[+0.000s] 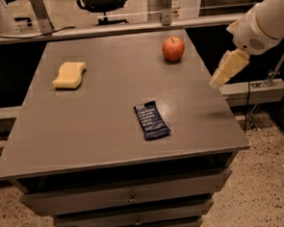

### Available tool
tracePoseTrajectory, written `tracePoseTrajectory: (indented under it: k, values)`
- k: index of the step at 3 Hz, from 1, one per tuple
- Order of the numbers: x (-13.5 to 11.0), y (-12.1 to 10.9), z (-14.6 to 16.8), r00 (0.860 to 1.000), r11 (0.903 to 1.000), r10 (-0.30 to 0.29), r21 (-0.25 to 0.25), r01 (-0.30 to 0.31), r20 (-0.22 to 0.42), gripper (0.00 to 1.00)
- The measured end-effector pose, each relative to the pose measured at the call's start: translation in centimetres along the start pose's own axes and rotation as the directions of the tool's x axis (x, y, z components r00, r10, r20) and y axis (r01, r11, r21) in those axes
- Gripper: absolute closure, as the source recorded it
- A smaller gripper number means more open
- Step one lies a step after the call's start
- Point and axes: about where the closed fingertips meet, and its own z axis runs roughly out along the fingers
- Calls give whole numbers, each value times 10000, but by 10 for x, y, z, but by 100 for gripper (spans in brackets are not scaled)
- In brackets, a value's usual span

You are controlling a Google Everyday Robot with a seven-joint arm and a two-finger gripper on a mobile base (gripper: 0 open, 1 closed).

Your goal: Pick apple

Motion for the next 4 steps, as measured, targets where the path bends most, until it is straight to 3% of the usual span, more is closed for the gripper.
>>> tracePoseTrajectory:
  k: [1, 2, 3, 4]
  values:
    - [0, -55, 45, 9898, 9969, 679, 306, -722, 1252, 0]
    - [-5, -95, 88, 9521, 9839, 1713, 67, -1788, 2535, 0]
    - [-11, -122, 123, 8853, 9590, 2761, -454, -2799, 3743, 0]
    - [-20, -136, 147, 8200, 9366, 3422, -973, -3365, 4588, 0]
